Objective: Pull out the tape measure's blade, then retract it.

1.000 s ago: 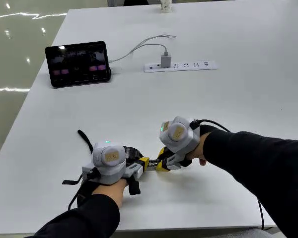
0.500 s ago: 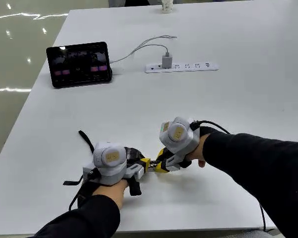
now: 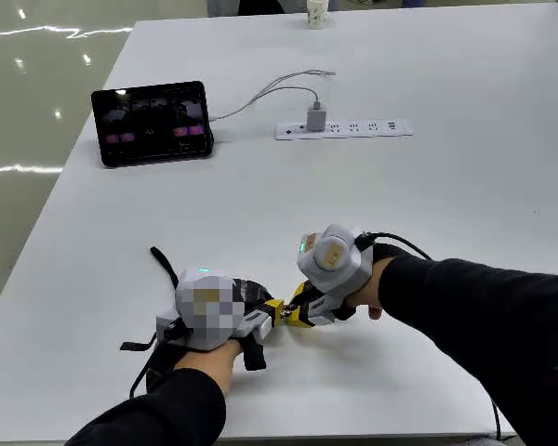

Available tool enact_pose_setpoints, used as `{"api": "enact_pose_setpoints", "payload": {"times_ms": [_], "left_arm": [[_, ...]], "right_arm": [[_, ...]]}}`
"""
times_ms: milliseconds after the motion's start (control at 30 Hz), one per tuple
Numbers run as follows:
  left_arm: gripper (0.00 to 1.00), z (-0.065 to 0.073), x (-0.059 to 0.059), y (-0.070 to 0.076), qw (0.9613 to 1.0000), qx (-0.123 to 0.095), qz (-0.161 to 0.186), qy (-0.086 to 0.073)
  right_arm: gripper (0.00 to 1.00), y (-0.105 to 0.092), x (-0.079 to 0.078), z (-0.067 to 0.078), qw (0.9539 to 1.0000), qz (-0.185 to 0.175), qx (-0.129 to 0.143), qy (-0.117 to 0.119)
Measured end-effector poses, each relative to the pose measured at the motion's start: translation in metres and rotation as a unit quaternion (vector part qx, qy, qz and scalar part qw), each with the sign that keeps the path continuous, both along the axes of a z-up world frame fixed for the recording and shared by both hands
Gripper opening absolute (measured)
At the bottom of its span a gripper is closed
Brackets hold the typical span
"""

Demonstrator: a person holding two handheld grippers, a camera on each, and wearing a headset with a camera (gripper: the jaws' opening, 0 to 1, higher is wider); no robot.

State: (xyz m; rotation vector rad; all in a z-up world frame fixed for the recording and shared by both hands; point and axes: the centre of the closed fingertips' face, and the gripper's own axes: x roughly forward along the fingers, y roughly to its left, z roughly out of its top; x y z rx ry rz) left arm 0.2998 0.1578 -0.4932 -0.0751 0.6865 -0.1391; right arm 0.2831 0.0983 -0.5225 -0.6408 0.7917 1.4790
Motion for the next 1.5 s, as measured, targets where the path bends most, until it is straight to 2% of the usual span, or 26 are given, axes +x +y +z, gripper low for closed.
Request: {"api": "enact_pose_setpoints", "payload": {"times_ms": [700,933,1133,1233,1300,1433,1500], "left_arm": [[0.62,0.0,0.001,0.001,1.0,-0.007,0.005,-0.001],[0.62,0.001,0.001,0.001,0.9999,-0.008,0.004,-0.005],[0.63,0.002,0.0,0.001,0.9998,-0.018,-0.009,0.005],[0.63,-0.001,-0.001,0.0,0.9992,0.0,-0.034,0.021],[0.63,-0.001,-0.001,-0.001,0.999,0.002,-0.041,0.02],[0.64,-0.002,0.0,-0.001,0.9988,-0.01,-0.045,0.018],[0.65,-0.002,0.0,-0.003,0.9984,-0.015,-0.05,0.019]], "right_arm": [[0.12,0.013,-0.001,0.0,0.9999,0.006,0.011,0.001],[0.12,0.014,-0.002,0.001,0.9998,-0.003,0.021,0.002],[0.14,0.016,-0.004,0.0,0.9996,-0.002,0.026,-0.01],[0.14,0.016,-0.003,0.0,0.9994,-0.012,0.03,-0.013],[0.14,0.016,-0.002,0.0,0.9993,-0.015,0.03,-0.013],[0.14,0.016,-0.002,0.0,0.9992,-0.023,0.029,-0.014],[0.15,0.016,-0.001,0.0,0.999,-0.023,0.03,-0.024]]}}
